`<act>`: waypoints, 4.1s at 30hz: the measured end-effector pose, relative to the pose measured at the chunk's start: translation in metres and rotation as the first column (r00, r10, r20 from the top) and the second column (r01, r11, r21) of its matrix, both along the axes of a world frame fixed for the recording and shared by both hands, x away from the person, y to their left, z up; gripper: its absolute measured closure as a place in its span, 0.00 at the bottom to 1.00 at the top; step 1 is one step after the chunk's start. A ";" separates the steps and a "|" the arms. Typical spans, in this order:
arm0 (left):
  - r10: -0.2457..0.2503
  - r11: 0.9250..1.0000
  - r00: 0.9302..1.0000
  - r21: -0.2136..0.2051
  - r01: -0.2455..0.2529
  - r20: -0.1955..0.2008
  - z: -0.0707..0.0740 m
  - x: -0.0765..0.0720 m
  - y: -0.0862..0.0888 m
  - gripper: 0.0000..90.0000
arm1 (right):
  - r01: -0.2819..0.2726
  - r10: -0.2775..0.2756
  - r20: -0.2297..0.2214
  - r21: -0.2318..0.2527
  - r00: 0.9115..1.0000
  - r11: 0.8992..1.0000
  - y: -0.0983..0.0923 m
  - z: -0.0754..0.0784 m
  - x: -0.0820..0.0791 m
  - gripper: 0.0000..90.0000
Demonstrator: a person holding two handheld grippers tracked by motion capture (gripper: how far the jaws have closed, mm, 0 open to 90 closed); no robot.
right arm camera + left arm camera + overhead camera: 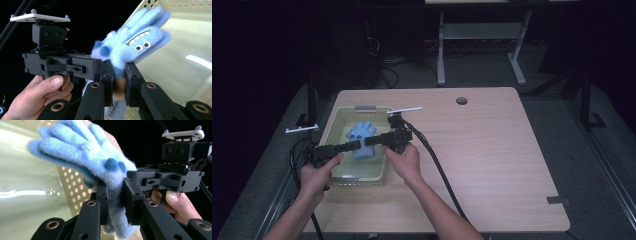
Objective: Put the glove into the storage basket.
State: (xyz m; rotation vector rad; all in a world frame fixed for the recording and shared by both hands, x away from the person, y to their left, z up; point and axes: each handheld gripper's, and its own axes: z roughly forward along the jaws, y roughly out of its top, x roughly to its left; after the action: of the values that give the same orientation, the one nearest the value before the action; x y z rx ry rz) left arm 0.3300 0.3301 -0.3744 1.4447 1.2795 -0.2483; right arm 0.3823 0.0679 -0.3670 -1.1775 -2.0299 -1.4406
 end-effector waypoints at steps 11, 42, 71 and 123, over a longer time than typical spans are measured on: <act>0.015 1.000 1.000 0.028 -0.014 -0.026 -0.004 0.003 0.013 0.83 | 0.001 -0.001 0.001 -0.004 1.000 1.000 0.016 -0.008 0.004 0.88; 0.010 0.992 0.989 0.125 0.008 -0.144 -0.029 0.025 0.034 0.84 | 0.003 -0.007 -0.062 -0.076 0.998 0.997 0.048 -0.043 0.017 0.87; -0.004 0.971 0.985 0.235 0.046 -0.175 -0.038 0.030 0.028 0.86 | 0.011 -0.022 -0.057 -0.185 0.998 0.983 0.058 -0.053 0.016 0.84; 0.011 0.904 0.969 0.416 0.096 -0.247 -0.037 0.037 0.014 0.92 | 0.093 -0.088 0.031 -0.237 0.996 0.967 0.045 -0.035 0.012 0.80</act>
State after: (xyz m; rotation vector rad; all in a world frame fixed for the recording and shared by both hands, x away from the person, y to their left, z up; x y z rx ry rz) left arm 0.3668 0.3445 -0.4112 1.8605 1.5720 -0.1849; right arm 0.3939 0.1130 -0.4022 -1.3725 -2.2382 -1.2800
